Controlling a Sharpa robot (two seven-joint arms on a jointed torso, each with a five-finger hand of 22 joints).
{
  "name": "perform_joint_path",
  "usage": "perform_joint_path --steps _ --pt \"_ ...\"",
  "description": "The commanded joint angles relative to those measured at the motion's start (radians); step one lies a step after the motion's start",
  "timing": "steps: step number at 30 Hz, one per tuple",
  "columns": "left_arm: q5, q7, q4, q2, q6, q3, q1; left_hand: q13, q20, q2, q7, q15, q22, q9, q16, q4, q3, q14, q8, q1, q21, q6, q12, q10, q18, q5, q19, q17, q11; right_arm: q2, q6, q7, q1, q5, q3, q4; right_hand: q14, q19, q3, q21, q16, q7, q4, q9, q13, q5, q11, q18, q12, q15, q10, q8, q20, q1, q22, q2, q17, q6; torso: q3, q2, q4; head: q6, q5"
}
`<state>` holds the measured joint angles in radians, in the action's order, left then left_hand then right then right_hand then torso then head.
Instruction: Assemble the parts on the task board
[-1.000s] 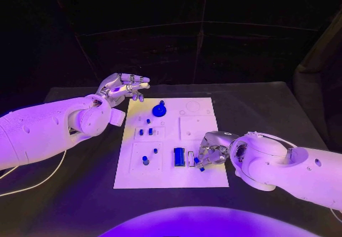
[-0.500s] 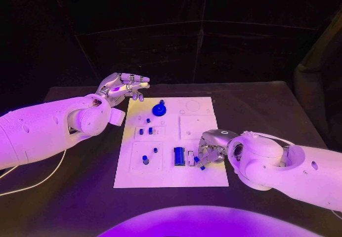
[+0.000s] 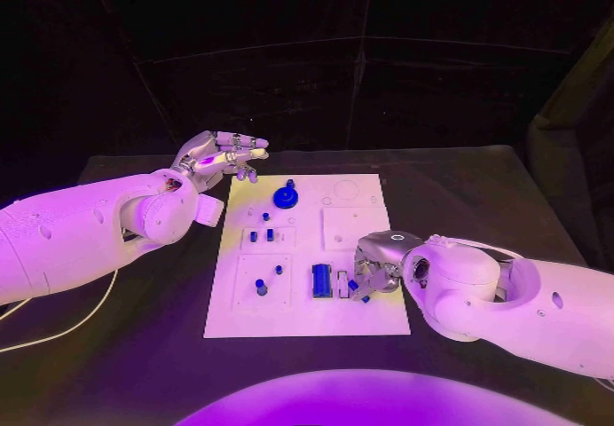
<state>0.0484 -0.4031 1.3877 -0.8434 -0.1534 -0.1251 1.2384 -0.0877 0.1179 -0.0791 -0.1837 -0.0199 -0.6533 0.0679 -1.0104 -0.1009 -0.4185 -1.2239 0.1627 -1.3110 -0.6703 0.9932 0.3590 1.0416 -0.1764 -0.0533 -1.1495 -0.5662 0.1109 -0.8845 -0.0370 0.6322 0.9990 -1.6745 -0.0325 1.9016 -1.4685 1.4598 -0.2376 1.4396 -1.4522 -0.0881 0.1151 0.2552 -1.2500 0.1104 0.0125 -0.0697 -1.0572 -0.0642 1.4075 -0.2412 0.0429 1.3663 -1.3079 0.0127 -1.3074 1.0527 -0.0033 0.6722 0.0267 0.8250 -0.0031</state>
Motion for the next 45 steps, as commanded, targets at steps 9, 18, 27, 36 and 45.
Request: perform_joint_path --steps 9,18,27,36,45 --pt "-0.002 0.001 0.002 -0.001 0.015 -0.001 0.001 0.001 0.003 0.005 -0.002 -0.002 0.001 -0.002 0.004 0.001 0.004 0.008 0.001 0.001 0.006 -0.007 0.006 -0.008 -0.006 0.000 0.003 0.001 -0.002 -0.004 0.093 0.045 -0.004 -0.042 -0.004 -0.005 -0.063 0.002 -0.006 0.000 0.003 0.001 -0.023 -0.001 0.002 0.035 -0.007 0.016 -0.002 0.000 -0.004 -0.007 0.002 0.009 -0.003 -0.025 -0.073 -0.003 0.0004 0.001 0.0003 -0.003 0.000" --pt "-0.002 0.001 0.002 -0.001 0.016 -0.002 0.001 0.001 0.003 0.005 -0.002 -0.002 0.001 -0.002 0.004 0.001 0.004 0.008 0.001 0.001 0.006 -0.007 0.006 -0.008 -0.006 0.000 0.003 0.001 -0.002 -0.003 0.113 0.050 -0.004 -0.058 -0.004 -0.006 -0.063 0.003 0.002 0.001 0.002 0.001 -0.052 0.000 0.000 0.046 -0.009 0.017 -0.004 -0.001 -0.004 -0.012 0.002 0.040 -0.007 -0.051 -0.076 -0.003 0.0005 0.001 0.0012 -0.003 -0.001" --pt "-0.002 0.000 0.001 -0.001 0.016 -0.002 0.001 0.002 0.003 0.006 -0.003 -0.003 0.002 -0.002 0.006 0.000 0.004 0.011 0.001 -0.001 0.007 -0.009 0.007 -0.010 -0.006 -0.001 0.004 0.006 -0.002 -0.004 0.102 0.054 -0.004 -0.068 -0.004 -0.001 -0.064 0.005 0.038 0.003 0.001 0.004 -0.091 -0.010 0.004 0.113 -0.013 0.017 0.002 -0.004 -0.006 -0.001 -0.002 0.090 -0.012 -0.113 -0.080 0.002 0.0007 0.001 0.0003 -0.004 -0.001" --pt "-0.002 0.000 0.001 -0.001 0.017 -0.003 0.001 0.002 0.003 0.006 -0.003 -0.003 0.002 -0.002 0.009 -0.001 0.004 0.012 0.001 -0.001 0.007 -0.009 0.007 -0.010 -0.006 -0.001 0.004 0.010 -0.001 -0.018 0.016 0.049 -0.004 -0.070 -0.004 0.022 -0.066 0.008 0.050 0.006 -0.003 0.008 -0.088 -0.028 0.003 0.274 -0.016 0.018 0.000 -0.006 -0.003 0.025 -0.005 0.065 -0.017 -0.117 -0.088 0.022 0.0004 0.000 0.0004 -0.007 -0.001" --pt "-0.002 0.000 0.001 0.000 0.018 -0.003 0.001 0.002 0.003 0.007 -0.003 -0.003 0.002 -0.001 0.011 -0.001 0.004 0.014 0.002 -0.002 0.007 -0.009 0.007 -0.011 -0.006 -0.001 0.004 0.013 -0.001 -0.038 -0.109 0.028 -0.004 -0.045 -0.004 0.050 -0.067 0.011 0.055 0.009 -0.007 0.009 -0.059 -0.039 -0.002 0.330 -0.017 0.019 -0.009 -0.008 0.004 0.042 -0.006 0.028 -0.023 -0.097 -0.094 0.030 0.0000 0.000 0.0000 -0.011 -0.001"
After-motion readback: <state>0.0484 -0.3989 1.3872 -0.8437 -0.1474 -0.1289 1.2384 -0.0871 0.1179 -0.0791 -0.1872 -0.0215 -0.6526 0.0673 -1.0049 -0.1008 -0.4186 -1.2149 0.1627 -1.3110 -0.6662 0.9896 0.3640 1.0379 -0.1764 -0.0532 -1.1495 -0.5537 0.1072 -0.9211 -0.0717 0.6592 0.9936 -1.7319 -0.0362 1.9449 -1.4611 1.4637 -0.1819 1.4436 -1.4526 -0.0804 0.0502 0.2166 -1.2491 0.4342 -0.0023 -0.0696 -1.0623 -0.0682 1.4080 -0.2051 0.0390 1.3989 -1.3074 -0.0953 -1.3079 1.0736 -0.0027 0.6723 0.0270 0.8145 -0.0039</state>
